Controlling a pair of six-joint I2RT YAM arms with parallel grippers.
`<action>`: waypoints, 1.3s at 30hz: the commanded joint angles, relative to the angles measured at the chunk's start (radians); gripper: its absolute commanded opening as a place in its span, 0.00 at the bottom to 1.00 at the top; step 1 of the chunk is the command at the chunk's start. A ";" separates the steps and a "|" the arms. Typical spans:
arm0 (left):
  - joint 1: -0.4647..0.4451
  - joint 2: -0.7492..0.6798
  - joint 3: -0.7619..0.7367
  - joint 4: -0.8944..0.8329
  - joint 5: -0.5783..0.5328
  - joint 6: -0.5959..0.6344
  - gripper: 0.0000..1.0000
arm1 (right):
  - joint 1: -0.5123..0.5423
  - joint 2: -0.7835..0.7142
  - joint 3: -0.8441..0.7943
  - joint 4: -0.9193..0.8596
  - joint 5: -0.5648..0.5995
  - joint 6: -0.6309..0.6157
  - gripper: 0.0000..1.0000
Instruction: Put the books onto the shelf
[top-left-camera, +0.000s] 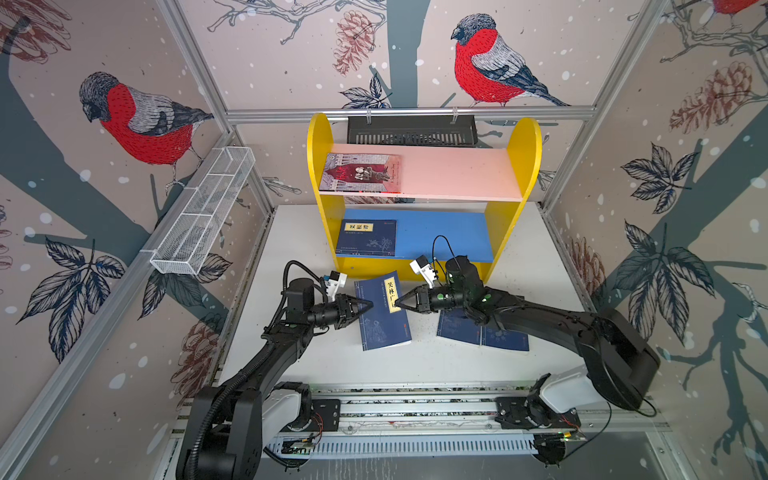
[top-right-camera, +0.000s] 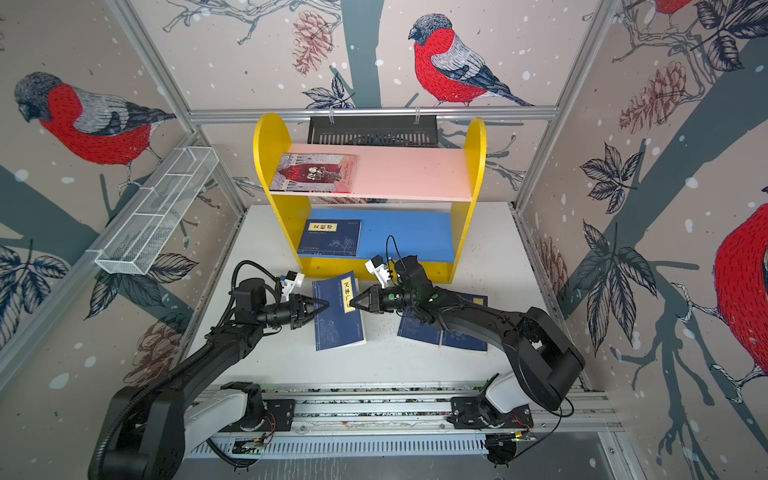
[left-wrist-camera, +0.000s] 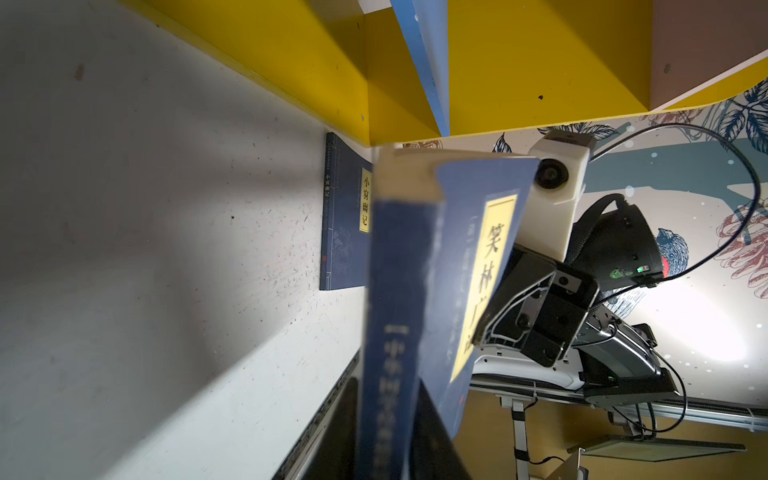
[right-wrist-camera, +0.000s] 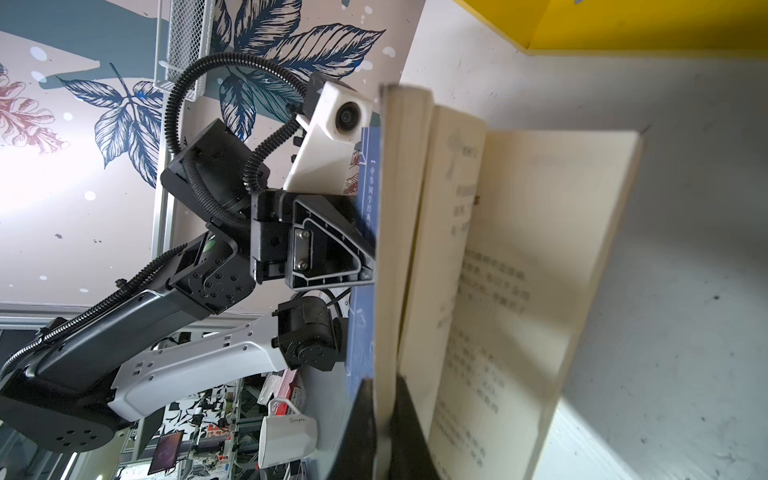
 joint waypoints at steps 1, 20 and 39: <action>0.000 -0.004 0.020 0.034 0.018 -0.013 0.05 | -0.010 0.010 0.017 0.019 0.018 -0.003 0.25; 0.001 -0.022 0.289 -0.107 0.059 0.141 0.00 | -0.042 -0.445 -0.225 -0.023 0.374 0.113 0.73; 0.078 -0.014 0.198 0.390 -0.162 -0.399 0.00 | 0.194 -0.215 -0.292 0.581 0.475 0.328 0.82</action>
